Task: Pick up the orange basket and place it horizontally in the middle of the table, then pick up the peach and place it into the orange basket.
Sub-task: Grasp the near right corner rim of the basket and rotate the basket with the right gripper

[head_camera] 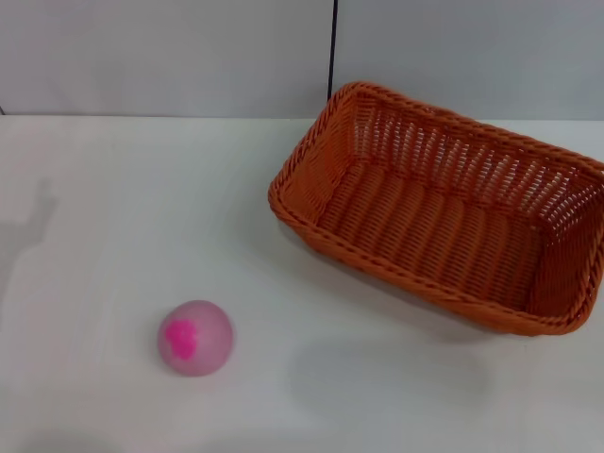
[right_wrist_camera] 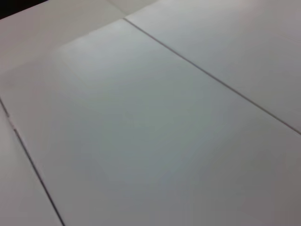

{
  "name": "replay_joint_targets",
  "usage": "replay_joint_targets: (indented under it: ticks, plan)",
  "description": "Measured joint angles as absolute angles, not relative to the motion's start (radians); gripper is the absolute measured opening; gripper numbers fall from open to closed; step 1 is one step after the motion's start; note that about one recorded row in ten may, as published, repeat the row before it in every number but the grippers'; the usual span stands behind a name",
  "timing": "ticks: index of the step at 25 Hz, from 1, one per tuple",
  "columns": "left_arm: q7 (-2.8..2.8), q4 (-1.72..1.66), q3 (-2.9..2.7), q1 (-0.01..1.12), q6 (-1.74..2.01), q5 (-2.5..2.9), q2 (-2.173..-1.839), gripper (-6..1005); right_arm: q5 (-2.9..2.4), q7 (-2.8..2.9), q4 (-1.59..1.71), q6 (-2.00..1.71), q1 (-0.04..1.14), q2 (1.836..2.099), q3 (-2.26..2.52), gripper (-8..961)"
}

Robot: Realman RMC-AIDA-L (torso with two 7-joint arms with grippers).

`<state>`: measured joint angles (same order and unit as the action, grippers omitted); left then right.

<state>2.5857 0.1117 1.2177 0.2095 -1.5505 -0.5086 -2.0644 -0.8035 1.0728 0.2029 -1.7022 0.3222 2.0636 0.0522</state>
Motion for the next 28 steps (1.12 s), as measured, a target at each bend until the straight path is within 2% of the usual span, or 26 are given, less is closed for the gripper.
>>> replay_joint_targets:
  ticks: [5, 28]
  plan:
    - [2.585, 0.115, 1.214, 0.229, -1.534, -0.504, -2.066, 860, -0.797, 1.082, 0.181, -1.698, 0.328, 2.055, 0.040, 447]
    - [2.568, 0.120, 1.210, 0.241, -1.532, -0.503, -2.069, 860, -0.839, 1.227, 0.182, -1.739, 0.315, 2.054, 0.001, 448]
